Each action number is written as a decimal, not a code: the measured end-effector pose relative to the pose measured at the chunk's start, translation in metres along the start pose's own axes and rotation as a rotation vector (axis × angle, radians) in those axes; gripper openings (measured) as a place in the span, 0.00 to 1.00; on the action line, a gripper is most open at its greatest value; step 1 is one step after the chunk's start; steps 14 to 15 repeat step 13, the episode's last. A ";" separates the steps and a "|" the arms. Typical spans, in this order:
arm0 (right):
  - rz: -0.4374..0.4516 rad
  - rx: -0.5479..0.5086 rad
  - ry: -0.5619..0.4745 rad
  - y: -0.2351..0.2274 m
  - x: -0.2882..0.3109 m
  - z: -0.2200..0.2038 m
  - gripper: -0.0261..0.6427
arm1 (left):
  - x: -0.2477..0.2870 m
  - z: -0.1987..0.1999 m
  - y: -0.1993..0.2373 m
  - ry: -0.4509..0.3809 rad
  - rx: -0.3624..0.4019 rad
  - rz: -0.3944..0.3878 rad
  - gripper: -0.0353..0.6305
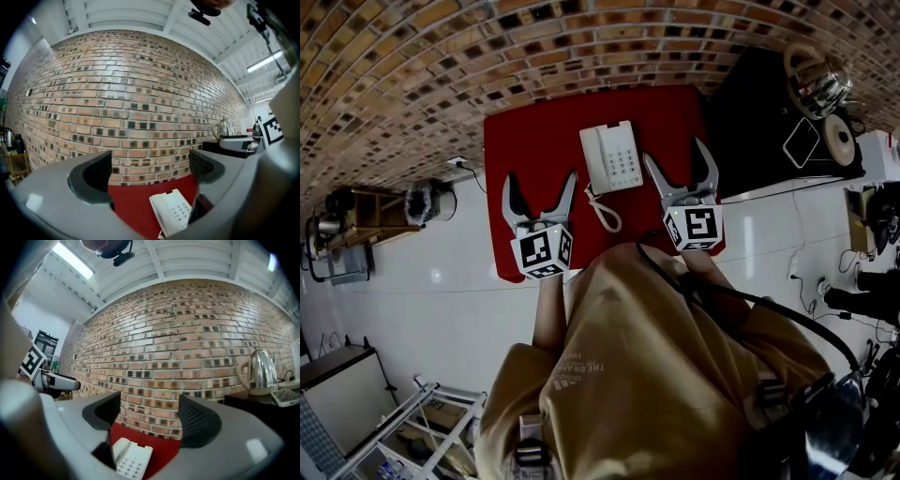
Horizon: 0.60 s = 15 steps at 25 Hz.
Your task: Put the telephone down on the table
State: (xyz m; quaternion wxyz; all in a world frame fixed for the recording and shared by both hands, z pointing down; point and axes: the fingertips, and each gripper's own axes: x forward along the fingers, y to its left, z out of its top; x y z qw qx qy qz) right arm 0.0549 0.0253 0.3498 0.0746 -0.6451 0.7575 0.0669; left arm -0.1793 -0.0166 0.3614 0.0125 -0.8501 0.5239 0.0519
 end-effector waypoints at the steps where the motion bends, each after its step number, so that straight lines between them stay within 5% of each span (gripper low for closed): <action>1: 0.001 -0.004 -0.004 0.001 0.000 0.002 0.60 | 0.000 0.002 0.001 -0.002 0.000 0.001 0.84; 15: -0.002 0.024 0.012 -0.002 -0.003 0.002 0.60 | 0.006 0.005 0.002 0.007 0.008 -0.001 0.83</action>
